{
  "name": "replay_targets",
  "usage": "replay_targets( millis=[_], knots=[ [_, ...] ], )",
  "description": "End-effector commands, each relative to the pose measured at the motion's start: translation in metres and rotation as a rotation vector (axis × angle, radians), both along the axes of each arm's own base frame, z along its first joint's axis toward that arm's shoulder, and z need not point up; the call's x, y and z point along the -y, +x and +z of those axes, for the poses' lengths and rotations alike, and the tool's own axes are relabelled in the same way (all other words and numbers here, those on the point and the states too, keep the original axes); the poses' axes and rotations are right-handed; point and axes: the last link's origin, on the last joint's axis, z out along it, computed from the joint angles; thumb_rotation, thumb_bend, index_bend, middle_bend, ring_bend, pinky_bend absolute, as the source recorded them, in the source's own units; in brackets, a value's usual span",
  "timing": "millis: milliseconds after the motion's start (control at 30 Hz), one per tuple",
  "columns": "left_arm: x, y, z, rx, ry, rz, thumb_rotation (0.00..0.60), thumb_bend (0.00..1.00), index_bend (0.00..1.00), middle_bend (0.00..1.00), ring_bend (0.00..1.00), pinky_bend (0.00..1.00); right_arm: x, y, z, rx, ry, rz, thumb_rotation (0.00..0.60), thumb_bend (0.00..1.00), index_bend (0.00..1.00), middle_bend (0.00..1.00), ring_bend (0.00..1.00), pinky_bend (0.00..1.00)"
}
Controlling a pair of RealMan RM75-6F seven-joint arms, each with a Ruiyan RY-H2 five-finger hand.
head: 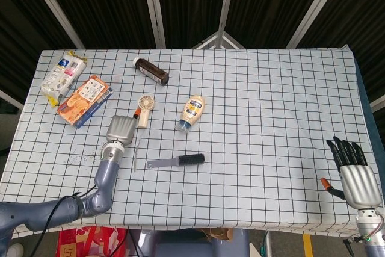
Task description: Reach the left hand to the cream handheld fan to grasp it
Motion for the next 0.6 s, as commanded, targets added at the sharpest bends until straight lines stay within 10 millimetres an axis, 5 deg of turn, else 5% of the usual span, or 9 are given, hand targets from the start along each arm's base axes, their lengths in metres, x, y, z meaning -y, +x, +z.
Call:
replay_targets(
  millis=[33, 600],
  knots=[
    [-0.001, 0.001, -0.002, -0.003, -0.002, 0.001, 0.600, 0.71, 0.03, 0.89, 0.78, 0.81, 0.000, 0.000, 0.000, 0.000, 0.000, 0.000, 0.600, 0.28, 0.00, 0.00, 0.00, 0.00],
    [0.002, 0.005, -0.013, 0.018, -0.019, -0.006, 0.600, 0.71, 0.02, 0.89, 0.78, 0.81, 0.000, 0.000, 0.000, -0.001, 0.001, 0.000, 0.600, 0.28, 0.00, 0.00, 0.00, 0.00]
  ],
)
